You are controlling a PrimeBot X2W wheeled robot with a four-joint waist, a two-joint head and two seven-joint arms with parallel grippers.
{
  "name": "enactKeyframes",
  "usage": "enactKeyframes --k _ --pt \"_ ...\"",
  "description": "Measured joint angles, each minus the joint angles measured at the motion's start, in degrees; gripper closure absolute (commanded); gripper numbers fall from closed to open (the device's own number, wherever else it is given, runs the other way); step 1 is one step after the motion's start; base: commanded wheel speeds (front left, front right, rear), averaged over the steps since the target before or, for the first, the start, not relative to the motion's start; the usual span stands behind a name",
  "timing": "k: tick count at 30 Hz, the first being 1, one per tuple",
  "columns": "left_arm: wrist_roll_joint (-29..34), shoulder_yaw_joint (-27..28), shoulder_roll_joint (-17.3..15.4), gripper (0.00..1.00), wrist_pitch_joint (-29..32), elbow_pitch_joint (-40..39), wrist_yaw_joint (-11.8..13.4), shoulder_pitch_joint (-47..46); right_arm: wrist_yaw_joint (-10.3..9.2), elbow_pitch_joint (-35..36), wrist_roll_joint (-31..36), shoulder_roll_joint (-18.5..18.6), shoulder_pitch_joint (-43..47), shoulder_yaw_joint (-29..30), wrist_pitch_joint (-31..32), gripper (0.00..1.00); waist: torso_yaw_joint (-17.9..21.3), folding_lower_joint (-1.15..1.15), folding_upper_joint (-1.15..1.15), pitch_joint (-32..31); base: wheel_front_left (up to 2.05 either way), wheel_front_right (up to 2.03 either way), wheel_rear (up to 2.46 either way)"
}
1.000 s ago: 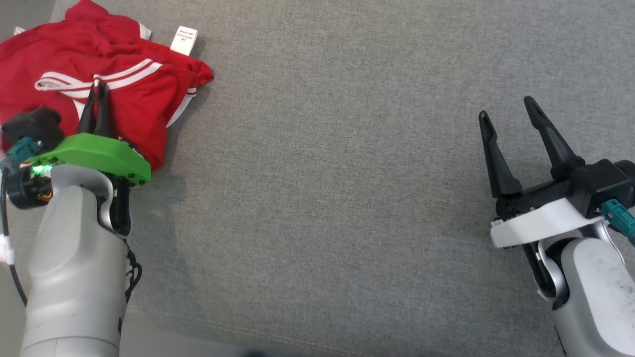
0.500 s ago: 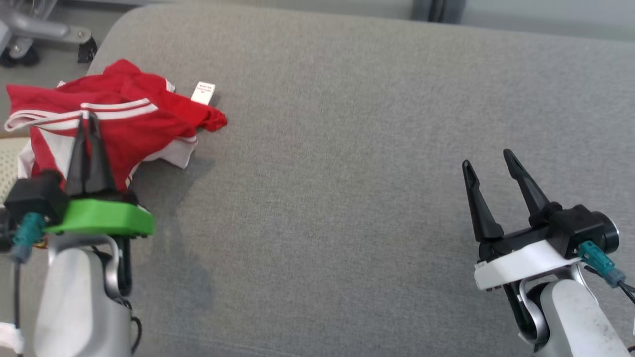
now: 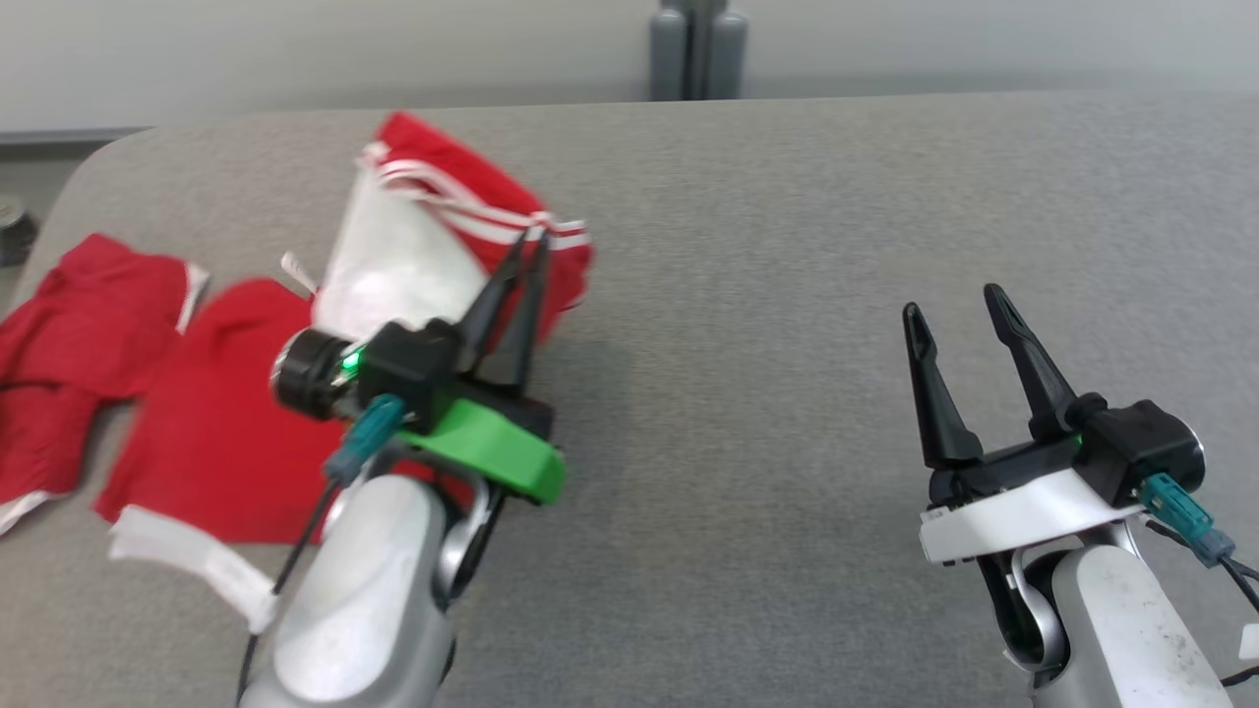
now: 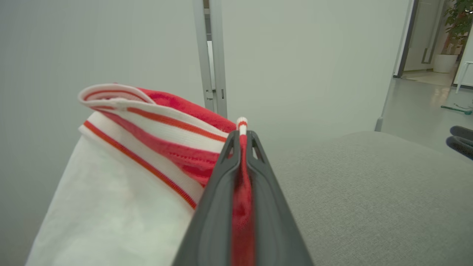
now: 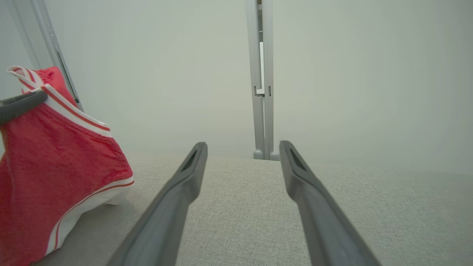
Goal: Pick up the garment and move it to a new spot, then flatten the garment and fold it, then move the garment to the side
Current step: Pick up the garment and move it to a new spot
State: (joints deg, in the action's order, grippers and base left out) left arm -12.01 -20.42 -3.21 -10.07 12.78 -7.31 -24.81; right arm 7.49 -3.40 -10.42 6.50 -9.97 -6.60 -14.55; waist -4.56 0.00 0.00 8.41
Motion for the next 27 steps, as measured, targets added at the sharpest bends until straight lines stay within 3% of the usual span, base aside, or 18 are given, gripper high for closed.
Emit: enactKeyframes --k 7,16,17,18,22,27 --pt "-2.27 -12.67 0.46 1.00 0.12 4.38 -0.09 -9.61 0.00 -1.03 -1.05 -1.63 -1.52 0.46 -0.30 0.00 8.15 0.00 0.00 2.64 0.00 0.00 0.00" --pt "-7.13 -20.87 0.55 1.00 0.60 15.62 -0.16 -16.81 0.00 -0.04 -2.18 -3.03 -3.37 1.65 -0.49 0.00 17.31 0.00 0.00 11.44 0.00 0.00 0.00" --pt "-7.24 -21.75 0.53 0.71 0.15 16.50 -0.16 -17.16 0.00 -0.04 -2.16 -3.13 -3.46 1.71 -0.49 0.00 18.02 0.00 0.00 12.51 0.00 0.00 0.00" --pt "-7.53 -22.47 0.54 0.00 -0.13 17.15 -0.16 -17.50 0.00 -0.04 -2.15 -3.21 -3.58 1.71 -0.49 0.00 18.53 0.00 0.00 13.31 0.00 0.00 0.00" --pt "-8.04 -24.59 0.54 0.00 -2.53 17.60 0.49 -18.19 0.00 -0.07 -1.81 -3.38 -4.24 1.79 -0.49 0.00 20.10 0.00 0.00 16.25 0.00 0.00 0.00" --pt "-8.03 -23.56 0.46 0.00 -4.67 13.15 3.79 -17.33 0.01 -0.33 -0.46 -3.00 -4.05 2.26 -0.49 0.00 19.16 0.00 0.00 16.54 0.00 0.00 0.00"
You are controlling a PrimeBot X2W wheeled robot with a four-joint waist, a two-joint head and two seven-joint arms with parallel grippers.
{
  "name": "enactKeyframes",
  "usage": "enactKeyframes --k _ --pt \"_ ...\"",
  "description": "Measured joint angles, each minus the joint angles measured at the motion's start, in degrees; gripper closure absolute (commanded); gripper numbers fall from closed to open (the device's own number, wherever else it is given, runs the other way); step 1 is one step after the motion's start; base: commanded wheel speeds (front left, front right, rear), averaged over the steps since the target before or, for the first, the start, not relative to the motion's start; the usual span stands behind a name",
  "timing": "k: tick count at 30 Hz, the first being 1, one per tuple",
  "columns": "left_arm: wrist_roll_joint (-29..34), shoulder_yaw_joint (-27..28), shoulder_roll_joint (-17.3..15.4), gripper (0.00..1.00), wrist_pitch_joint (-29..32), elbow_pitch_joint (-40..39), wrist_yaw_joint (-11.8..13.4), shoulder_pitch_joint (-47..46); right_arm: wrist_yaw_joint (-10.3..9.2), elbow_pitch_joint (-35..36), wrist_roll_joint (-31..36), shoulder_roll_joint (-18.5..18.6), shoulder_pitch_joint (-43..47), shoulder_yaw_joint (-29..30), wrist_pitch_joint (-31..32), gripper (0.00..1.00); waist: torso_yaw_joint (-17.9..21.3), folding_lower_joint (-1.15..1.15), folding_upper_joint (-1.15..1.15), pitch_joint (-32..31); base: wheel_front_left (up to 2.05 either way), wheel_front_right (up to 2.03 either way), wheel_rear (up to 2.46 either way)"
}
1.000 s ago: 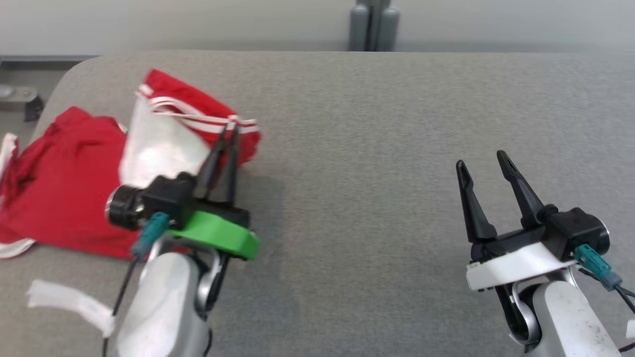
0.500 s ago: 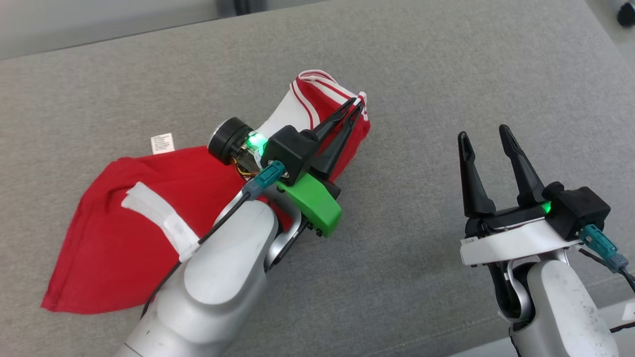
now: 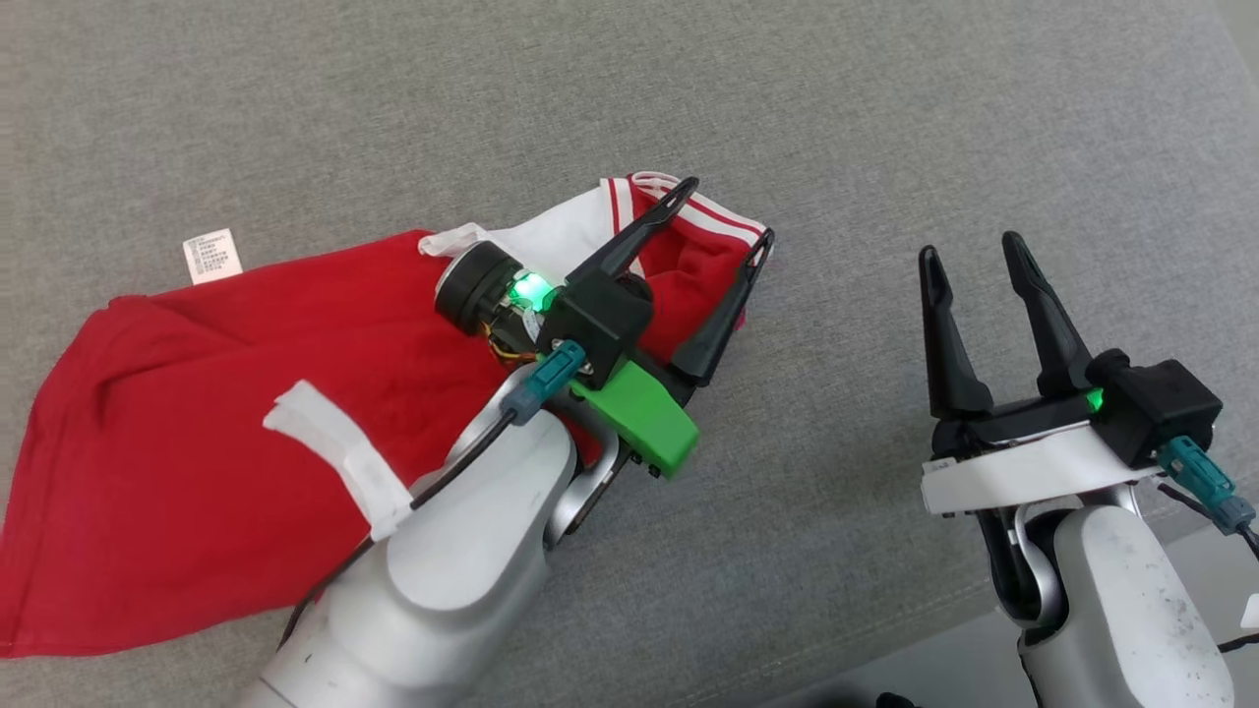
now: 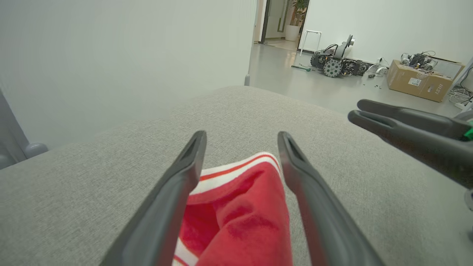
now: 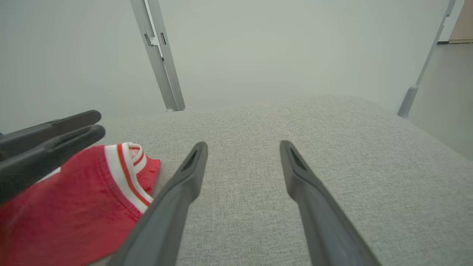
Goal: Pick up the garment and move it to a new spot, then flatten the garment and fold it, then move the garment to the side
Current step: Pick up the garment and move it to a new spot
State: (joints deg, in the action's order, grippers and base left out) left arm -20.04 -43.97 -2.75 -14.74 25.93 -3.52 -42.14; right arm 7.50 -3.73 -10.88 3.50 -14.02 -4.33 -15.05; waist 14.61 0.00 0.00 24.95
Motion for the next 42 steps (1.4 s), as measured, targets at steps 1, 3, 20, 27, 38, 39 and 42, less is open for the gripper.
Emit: enactKeyframes --k 1,3,20,27,38,39,42 --pt "0.00 0.49 -0.05 0.00 -0.03 -0.88 0.44 0.67 -0.01 -0.03 0.03 0.25 0.13 0.19 -0.01 0.00 -0.32 0.00 0.00 -0.08 0.00 0.00 0.00" --pt "0.00 2.94 -0.97 0.00 -0.15 -4.34 2.57 3.24 -0.01 -0.18 0.38 0.96 0.92 0.38 0.00 0.00 -1.36 0.00 0.00 -0.54 0.00 0.00 0.00" --pt "-0.36 29.89 -9.17 0.00 -0.30 -14.74 10.54 24.58 0.00 -2.10 0.46 3.54 5.22 0.41 0.07 0.00 -13.48 0.00 0.00 -10.65 0.00 0.00 0.00" --pt "1.02 34.70 -9.31 0.00 -0.30 -14.27 7.99 30.02 0.00 -2.38 -0.03 4.03 6.88 0.31 0.70 0.00 -16.09 0.00 0.00 -14.88 0.00 0.00 0.00" --pt "3.71 35.73 -8.59 0.00 -0.31 -10.91 4.45 34.93 0.00 -2.38 -0.54 3.43 11.51 0.33 1.85 0.00 -16.22 0.00 0.00 -20.03 0.00 0.00 0.00" --pt "3.88 35.89 -8.59 0.00 -0.30 -10.76 4.26 35.32 -0.01 -2.31 -0.54 3.37 11.73 0.33 1.90 0.00 -16.12 0.00 0.00 -20.39 0.00 0.00 0.00" --pt "4.63 36.07 -8.55 0.00 -0.30 -10.25 3.94 35.78 -0.01 -1.89 -0.54 3.27 12.39 0.62 2.36 0.00 -15.92 0.00 0.00 -21.14 0.00 0.00 0.00"
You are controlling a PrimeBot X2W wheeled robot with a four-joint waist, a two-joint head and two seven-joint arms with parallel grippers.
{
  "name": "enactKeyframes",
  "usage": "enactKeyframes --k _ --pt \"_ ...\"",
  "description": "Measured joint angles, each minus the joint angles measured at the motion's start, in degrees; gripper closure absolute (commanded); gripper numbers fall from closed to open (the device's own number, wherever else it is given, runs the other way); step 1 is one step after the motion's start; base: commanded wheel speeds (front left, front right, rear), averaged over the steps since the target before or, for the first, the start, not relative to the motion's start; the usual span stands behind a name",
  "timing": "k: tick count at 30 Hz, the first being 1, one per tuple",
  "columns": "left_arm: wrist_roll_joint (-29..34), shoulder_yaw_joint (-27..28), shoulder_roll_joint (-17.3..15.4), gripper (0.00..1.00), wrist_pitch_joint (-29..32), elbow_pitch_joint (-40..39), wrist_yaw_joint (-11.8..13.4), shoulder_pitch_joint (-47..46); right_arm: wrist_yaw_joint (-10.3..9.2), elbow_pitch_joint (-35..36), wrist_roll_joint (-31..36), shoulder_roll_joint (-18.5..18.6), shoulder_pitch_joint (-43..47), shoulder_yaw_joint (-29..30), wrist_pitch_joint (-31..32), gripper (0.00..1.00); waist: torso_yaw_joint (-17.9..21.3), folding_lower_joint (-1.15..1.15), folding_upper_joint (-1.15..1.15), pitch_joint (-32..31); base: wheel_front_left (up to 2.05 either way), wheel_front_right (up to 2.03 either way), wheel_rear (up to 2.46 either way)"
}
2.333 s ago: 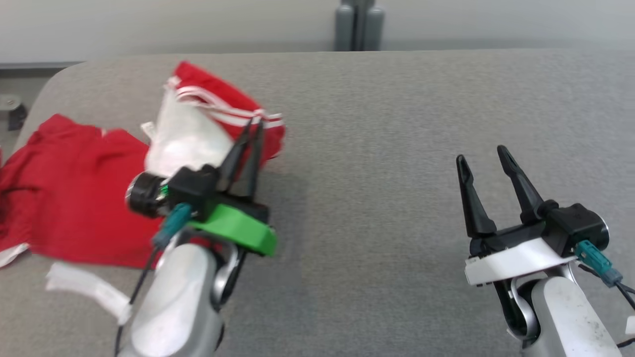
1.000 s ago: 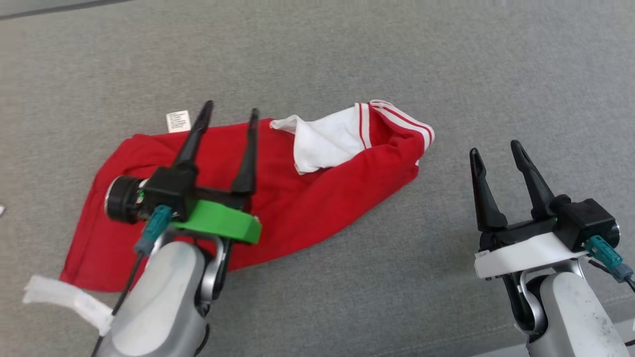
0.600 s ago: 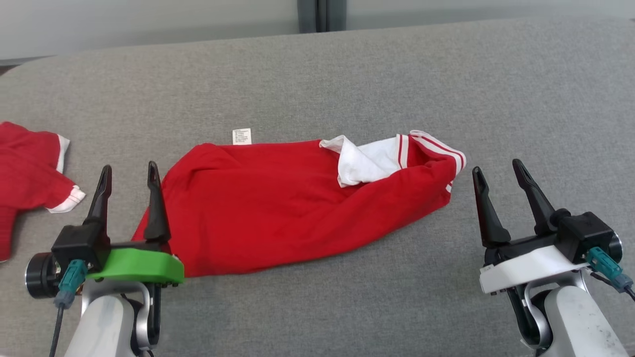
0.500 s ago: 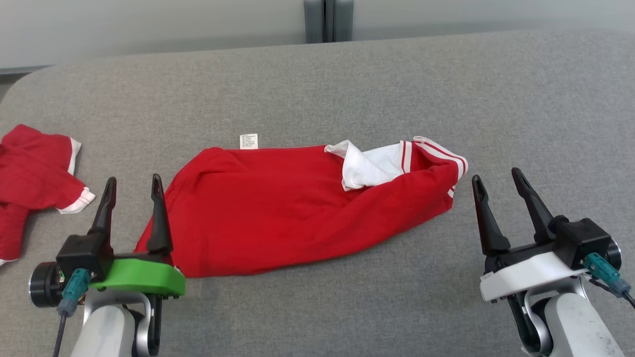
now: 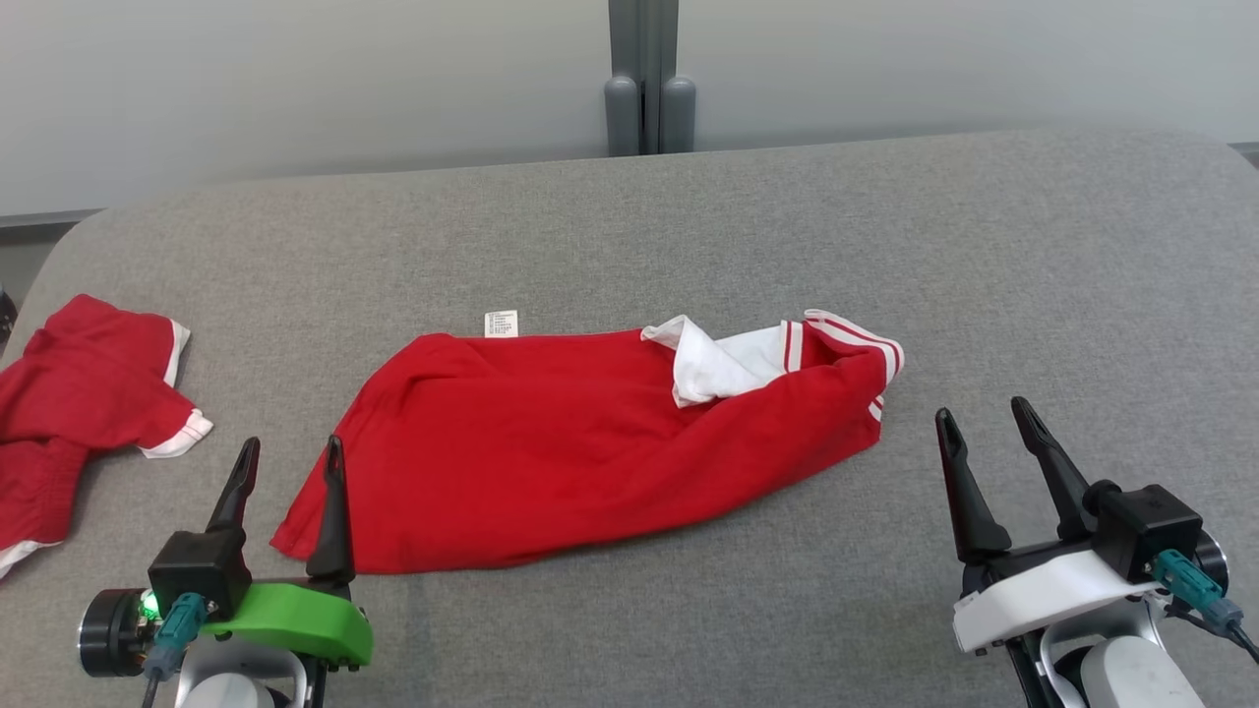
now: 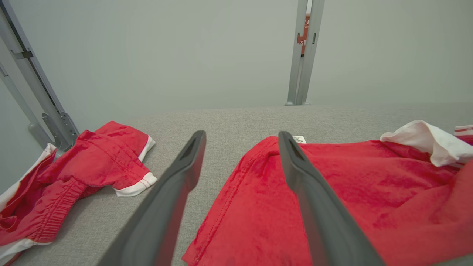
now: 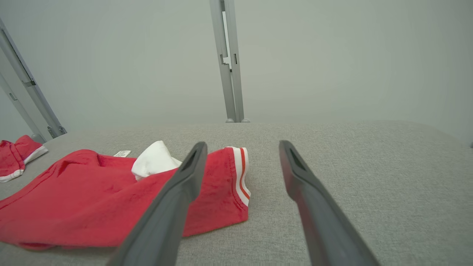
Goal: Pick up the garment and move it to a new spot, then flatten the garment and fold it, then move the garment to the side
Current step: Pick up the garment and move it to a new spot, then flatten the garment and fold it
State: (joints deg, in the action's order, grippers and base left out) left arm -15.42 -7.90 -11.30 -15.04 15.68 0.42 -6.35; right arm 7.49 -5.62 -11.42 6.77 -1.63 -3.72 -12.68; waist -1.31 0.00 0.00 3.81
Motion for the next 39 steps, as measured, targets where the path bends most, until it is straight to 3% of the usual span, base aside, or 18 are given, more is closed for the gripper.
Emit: enactKeyframes --k 15,21,29,38,39 --pt "1.89 0.98 1.20 0.00 0.00 0.62 -1.19 0.30 0.00 1.11 0.09 -0.40 0.77 0.64 0.69 0.00 -0.01 0.00 0.00 0.15 0.00 0.00 0.00" --pt "2.59 1.21 1.89 0.00 -0.01 -0.85 -1.63 -1.49 0.00 -0.44 0.12 1.07 -0.25 0.76 1.75 0.00 -0.55 0.00 0.00 2.09 0.00 0.00 0.00" --pt "4.57 0.94 3.83 0.00 -0.09 -4.34 -2.55 -7.51 0.00 -8.68 -0.40 3.58 -6.22 -1.19 1.99 0.00 -2.08 0.00 0.00 8.27 0.00 0.00 0.00" --pt "6.04 0.90 5.56 0.00 -0.09 -5.91 -3.55 -11.83 0.01 -21.69 -3.18 5.21 -16.30 -7.90 0.57 0.00 -4.29 0.00 0.00 15.88 0.00 0.00 0.00" --pt "6.24 1.00 5.72 0.00 -0.09 -5.93 -3.77 -11.99 0.01 -22.45 -3.60 5.46 -17.10 -8.44 0.22 0.40 -4.57 0.00 0.00 16.52 0.00 0.00 0.00"
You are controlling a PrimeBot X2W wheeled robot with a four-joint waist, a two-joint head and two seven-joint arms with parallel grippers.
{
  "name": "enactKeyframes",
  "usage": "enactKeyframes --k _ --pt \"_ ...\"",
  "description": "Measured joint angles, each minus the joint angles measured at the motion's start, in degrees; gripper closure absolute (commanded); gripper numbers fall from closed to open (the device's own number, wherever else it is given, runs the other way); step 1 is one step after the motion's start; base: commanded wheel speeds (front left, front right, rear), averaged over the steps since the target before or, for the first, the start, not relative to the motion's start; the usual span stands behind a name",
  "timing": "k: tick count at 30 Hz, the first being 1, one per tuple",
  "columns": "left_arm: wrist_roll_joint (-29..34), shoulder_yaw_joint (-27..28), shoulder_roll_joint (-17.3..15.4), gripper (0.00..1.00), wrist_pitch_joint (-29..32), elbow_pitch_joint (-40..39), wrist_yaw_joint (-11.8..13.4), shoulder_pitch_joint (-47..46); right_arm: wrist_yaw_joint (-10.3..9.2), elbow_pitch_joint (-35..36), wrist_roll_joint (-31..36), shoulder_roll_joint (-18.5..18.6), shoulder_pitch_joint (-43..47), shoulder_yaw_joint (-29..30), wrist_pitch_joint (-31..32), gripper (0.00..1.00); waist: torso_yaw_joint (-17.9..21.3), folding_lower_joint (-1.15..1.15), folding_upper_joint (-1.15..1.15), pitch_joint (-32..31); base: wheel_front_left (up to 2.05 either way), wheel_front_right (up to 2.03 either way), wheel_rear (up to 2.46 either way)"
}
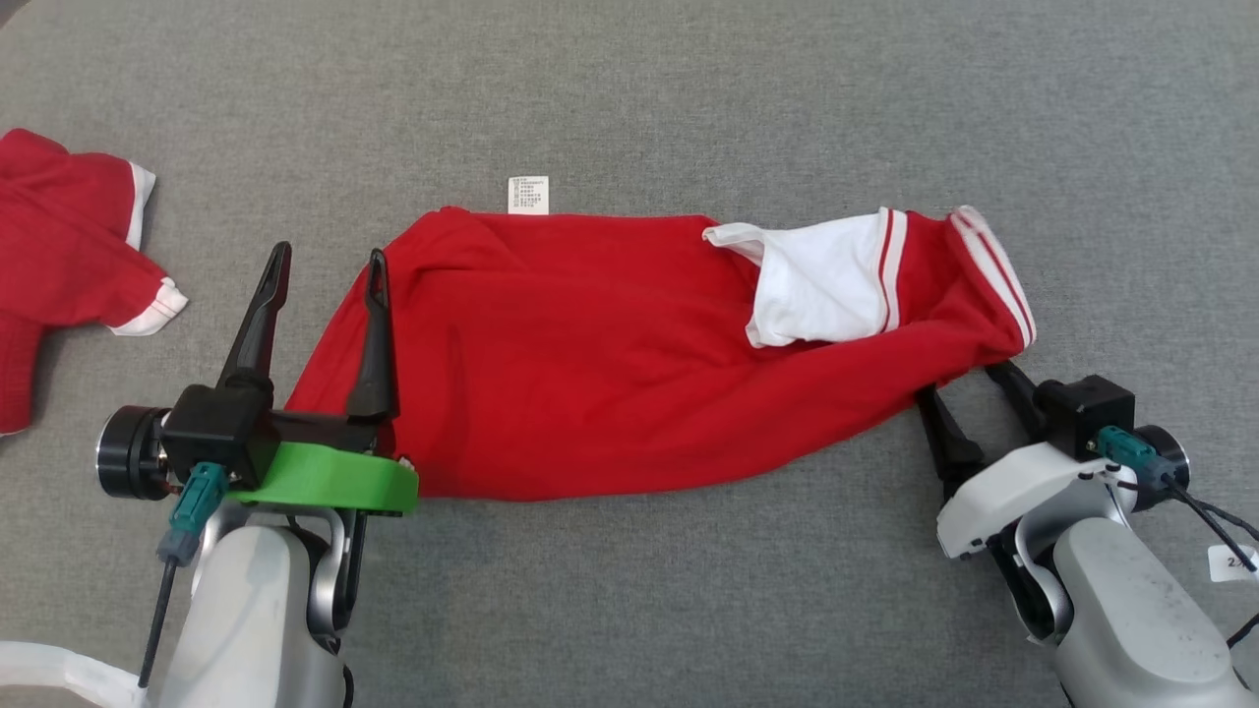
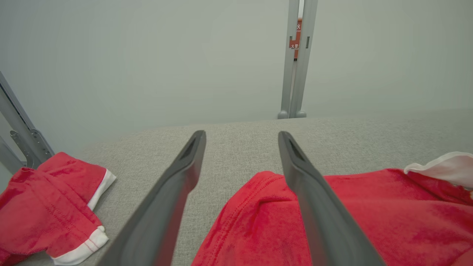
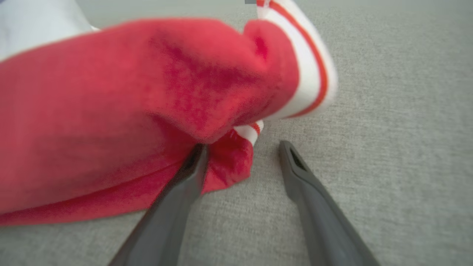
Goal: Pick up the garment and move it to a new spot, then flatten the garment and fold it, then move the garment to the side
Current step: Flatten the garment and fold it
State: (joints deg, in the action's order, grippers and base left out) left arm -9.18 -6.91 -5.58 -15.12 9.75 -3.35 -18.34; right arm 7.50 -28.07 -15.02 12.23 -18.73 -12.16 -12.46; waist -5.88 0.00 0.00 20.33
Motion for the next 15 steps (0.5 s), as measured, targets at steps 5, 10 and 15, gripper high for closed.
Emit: enactKeyframes --k 5,10,15 --pt "0.74 0.86 0.48 0.00 0.00 0.04 -0.21 -0.05 0.13 -1.02 -3.07 1.40 -1.49 -2.15 -1.92 1.00 -1.05 0.00 0.00 1.63 0.00 0.00 0.00" --pt "1.55 2.11 0.70 0.00 0.00 0.10 -0.24 0.19 0.10 5.01 -5.68 2.79 2.47 -1.40 -2.36 1.00 -0.02 0.00 0.00 0.91 0.00 0.00 0.00" --pt "1.99 3.20 0.70 0.00 0.00 0.10 -0.26 0.93 0.05 15.72 -5.72 3.56 8.17 2.21 -2.47 1.00 1.49 0.00 0.00 -0.33 0.00 0.00 0.00"
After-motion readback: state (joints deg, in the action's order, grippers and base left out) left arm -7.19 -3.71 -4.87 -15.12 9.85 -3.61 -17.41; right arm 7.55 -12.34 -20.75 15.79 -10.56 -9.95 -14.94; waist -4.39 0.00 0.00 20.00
